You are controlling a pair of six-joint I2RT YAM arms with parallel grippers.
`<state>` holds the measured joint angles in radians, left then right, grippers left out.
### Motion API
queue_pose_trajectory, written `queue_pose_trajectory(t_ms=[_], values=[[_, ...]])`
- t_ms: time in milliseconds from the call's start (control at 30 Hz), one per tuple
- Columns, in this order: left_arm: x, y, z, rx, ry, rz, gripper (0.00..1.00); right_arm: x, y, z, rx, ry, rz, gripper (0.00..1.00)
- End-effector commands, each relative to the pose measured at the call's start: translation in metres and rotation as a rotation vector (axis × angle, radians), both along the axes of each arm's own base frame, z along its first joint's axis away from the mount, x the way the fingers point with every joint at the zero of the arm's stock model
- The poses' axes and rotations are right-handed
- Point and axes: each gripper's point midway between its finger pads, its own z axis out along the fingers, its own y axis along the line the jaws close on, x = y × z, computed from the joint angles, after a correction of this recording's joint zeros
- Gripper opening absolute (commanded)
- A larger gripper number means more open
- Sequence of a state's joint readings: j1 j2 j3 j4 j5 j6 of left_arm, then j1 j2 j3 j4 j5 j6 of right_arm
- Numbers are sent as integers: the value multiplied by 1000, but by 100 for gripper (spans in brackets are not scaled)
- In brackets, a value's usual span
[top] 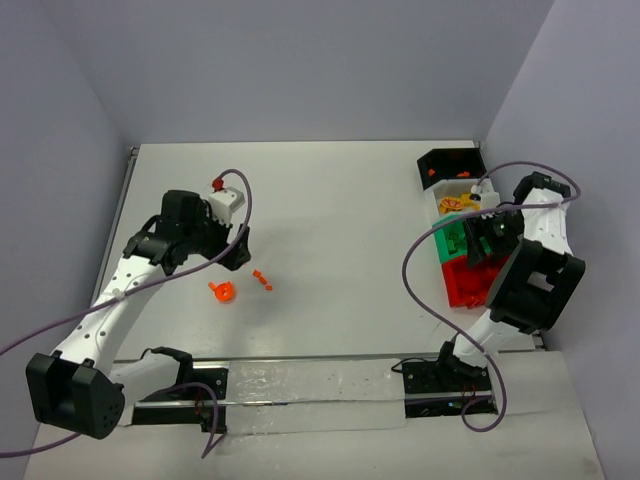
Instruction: Sort the legos into containers by color
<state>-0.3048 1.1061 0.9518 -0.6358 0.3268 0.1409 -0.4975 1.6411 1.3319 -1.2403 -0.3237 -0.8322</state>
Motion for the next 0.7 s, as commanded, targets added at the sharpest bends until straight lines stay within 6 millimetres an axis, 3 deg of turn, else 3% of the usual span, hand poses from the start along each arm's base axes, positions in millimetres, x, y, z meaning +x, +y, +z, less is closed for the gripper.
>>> queue_pose_trajectory(t_ms=[0,100,200,333,467,567,667], values=[[1,37,-10,108,8,60,91,25,28,57,41,-167,38,84],[4,68,-29,192,59,92,81,40,60,80,93,-243,77,92],[-1,79,-49,267,103,61,77,52,97,86,135,-276,133,100],[-12,83,-74,325,170,-26,76,63,146,85,204,-290,208,100],[-18,80,-97,309,252,-39,61,73,184,81,261,-304,244,100],[-23,75,-107,279,313,-45,54,70,208,80,295,-297,284,99],[-25,71,-115,228,381,-59,47,67,217,78,308,-290,303,99]])
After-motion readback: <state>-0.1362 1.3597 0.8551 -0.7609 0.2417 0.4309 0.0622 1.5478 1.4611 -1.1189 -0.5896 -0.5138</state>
